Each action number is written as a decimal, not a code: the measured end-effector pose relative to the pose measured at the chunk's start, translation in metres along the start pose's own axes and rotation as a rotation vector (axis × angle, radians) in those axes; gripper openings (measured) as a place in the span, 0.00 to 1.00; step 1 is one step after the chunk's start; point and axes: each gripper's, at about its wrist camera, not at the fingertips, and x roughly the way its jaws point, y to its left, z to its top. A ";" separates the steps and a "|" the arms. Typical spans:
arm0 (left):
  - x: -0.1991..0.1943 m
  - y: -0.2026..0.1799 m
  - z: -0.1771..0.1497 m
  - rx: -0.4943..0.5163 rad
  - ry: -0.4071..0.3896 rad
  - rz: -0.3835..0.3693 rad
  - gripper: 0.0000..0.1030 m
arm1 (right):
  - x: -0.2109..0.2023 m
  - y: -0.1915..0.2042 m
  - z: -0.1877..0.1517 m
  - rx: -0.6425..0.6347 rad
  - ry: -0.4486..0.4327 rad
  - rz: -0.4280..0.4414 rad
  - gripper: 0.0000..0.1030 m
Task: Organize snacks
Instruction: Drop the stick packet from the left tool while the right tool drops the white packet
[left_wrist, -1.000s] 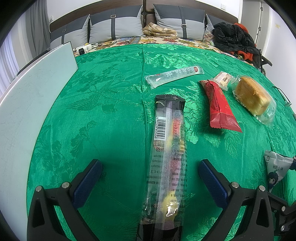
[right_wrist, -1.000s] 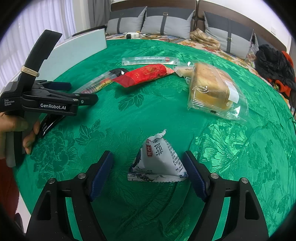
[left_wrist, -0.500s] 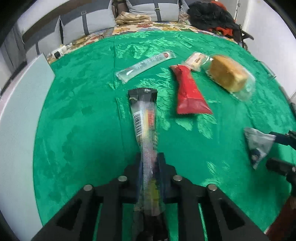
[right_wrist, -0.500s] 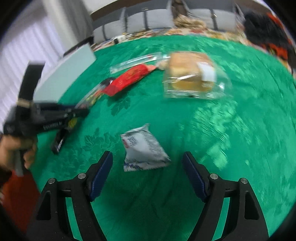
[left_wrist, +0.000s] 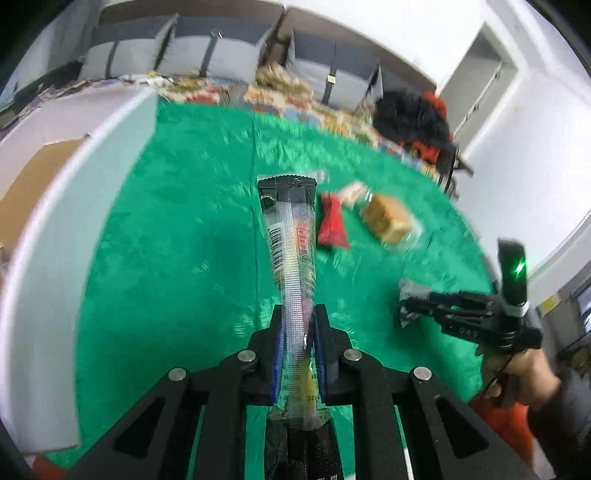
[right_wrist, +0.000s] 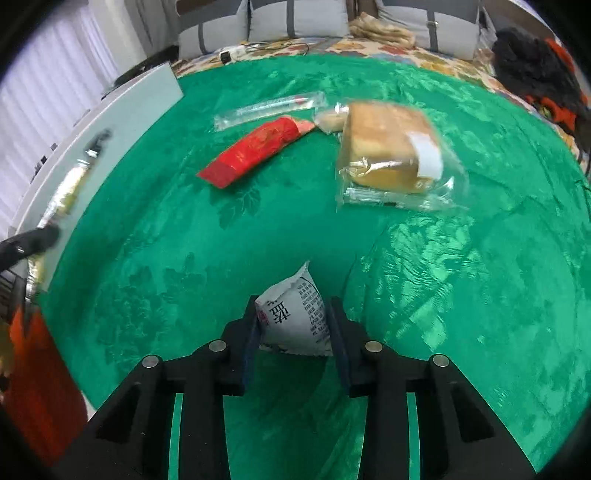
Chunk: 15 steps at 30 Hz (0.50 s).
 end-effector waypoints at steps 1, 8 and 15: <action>-0.014 0.005 0.003 -0.021 -0.028 -0.013 0.13 | -0.009 0.003 0.002 0.014 -0.013 0.012 0.35; -0.116 0.070 0.034 -0.094 -0.214 0.055 0.13 | -0.087 0.101 0.078 0.016 -0.219 0.254 0.35; -0.169 0.184 0.048 -0.193 -0.228 0.348 0.23 | -0.084 0.279 0.154 -0.144 -0.198 0.541 0.39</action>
